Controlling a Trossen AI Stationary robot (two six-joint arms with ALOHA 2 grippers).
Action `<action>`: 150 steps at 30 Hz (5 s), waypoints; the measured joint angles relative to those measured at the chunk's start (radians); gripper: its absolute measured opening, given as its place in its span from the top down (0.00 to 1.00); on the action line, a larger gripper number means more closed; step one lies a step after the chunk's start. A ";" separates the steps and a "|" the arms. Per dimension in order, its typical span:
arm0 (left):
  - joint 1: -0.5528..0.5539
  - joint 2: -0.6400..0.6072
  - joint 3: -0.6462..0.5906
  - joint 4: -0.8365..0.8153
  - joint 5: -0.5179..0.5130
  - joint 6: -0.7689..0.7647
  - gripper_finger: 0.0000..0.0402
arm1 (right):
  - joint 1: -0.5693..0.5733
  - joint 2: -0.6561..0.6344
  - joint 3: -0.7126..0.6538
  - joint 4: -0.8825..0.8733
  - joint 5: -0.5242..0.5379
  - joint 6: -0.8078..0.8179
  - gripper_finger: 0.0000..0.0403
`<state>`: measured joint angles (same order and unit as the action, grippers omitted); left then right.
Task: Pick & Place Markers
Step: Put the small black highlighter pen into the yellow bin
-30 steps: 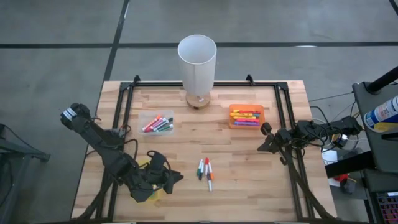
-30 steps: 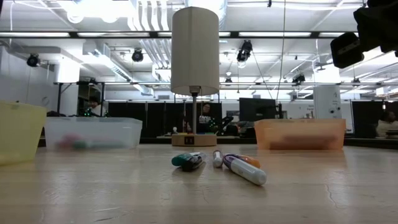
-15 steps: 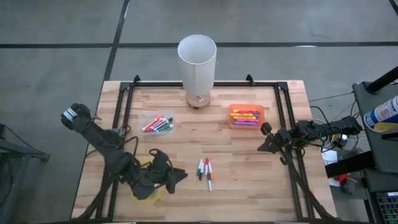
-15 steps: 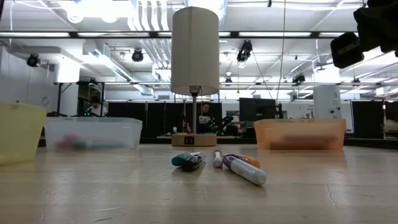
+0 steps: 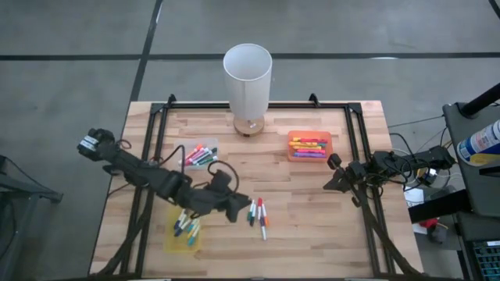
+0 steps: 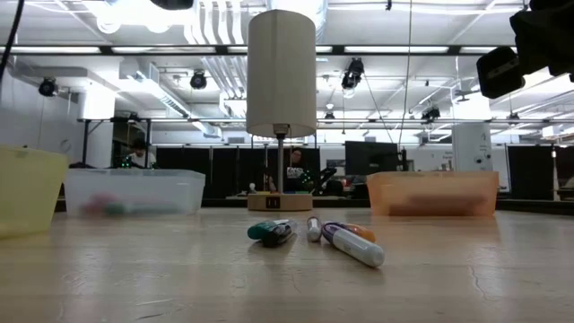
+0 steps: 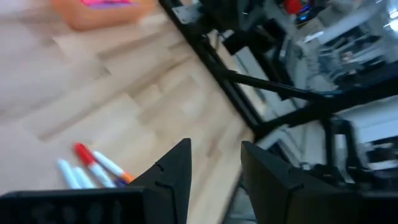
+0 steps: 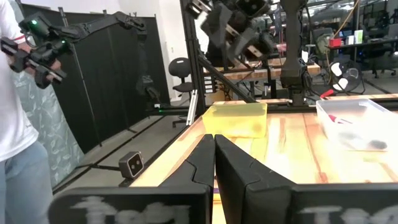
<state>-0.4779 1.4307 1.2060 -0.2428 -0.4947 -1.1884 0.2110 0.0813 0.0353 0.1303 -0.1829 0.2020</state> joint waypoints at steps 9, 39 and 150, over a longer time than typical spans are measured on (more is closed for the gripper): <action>0.094 0.022 -0.087 -0.028 0.005 -0.115 0.67 | 0.000 0.000 0.000 0.000 0.000 0.000 0.98; 0.147 0.526 0.103 -0.144 0.339 -0.440 0.68 | 0.000 0.002 0.000 0.000 0.000 0.000 0.98; -0.239 0.206 -0.048 -0.297 0.287 0.286 0.84 | 0.000 0.010 0.000 0.000 0.000 0.000 0.98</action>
<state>-0.7165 1.6366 1.1576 -0.5395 -0.2082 -0.9026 0.2111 0.0910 0.0354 0.1303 -0.1831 0.2020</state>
